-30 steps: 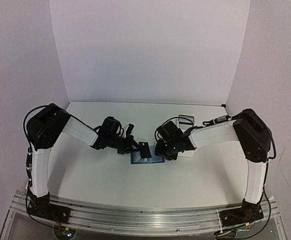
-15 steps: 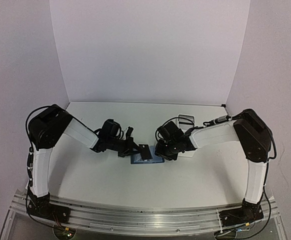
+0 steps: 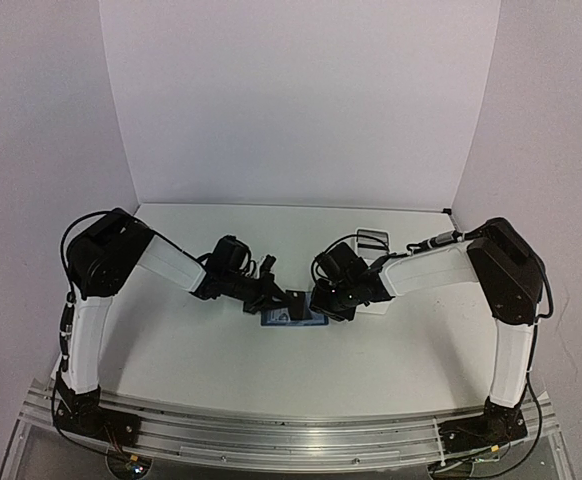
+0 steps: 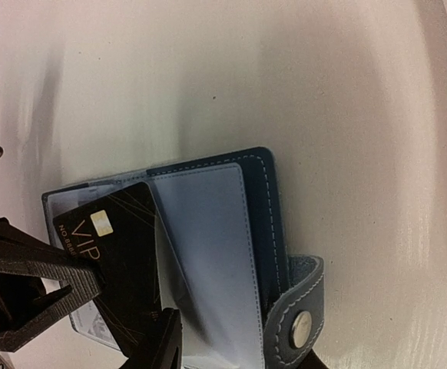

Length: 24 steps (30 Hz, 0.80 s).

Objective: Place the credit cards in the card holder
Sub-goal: Insert the credit card into the card holder.

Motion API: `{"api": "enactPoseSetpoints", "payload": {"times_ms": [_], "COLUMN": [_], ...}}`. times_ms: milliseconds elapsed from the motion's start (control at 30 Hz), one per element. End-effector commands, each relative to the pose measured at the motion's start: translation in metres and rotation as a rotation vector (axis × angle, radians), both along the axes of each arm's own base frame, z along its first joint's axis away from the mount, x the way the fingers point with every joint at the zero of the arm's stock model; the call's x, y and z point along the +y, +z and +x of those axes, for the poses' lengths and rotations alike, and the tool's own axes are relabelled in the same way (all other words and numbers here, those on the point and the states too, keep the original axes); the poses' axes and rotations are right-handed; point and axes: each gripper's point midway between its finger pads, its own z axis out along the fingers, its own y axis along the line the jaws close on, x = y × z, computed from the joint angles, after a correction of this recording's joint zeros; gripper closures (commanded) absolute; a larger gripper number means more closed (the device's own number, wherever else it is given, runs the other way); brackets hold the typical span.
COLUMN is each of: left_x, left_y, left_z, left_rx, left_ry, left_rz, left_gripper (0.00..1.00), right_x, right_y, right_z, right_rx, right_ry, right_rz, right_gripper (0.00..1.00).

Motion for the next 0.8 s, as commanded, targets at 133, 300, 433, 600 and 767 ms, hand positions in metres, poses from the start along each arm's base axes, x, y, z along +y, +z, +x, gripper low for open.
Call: {"api": "enactPoseSetpoints", "payload": {"times_ms": [133, 300, 433, 600, 767], "left_x": [0.005, 0.01, 0.014, 0.016, 0.014], "left_y": [-0.013, -0.013, -0.018, -0.014, -0.019], "left_z": [-0.003, -0.004, -0.005, -0.006, -0.006], "left_rx": [0.102, 0.154, 0.185, 0.173, 0.189], "left_ry": [-0.056, -0.124, -0.129, -0.112, -0.126], "left_rz": [0.096, 0.124, 0.141, 0.141, 0.131], "left_gripper": [1.0, 1.0, 1.0, 1.0, 1.0], "right_x": [-0.01, -0.015, -0.014, -0.013, -0.008], "right_y": [-0.044, -0.046, -0.043, -0.045, -0.044], "right_z": [-0.031, -0.029, -0.024, -0.025, -0.021], "right_rx": [0.147, 0.141, 0.127, 0.132, 0.127], "right_ry": [0.043, 0.041, 0.048, 0.049, 0.059], "right_rz": [-0.049, -0.063, -0.062, -0.062, -0.054], "right_gripper": [0.66, 0.66, 0.66, 0.66, 0.66]}}
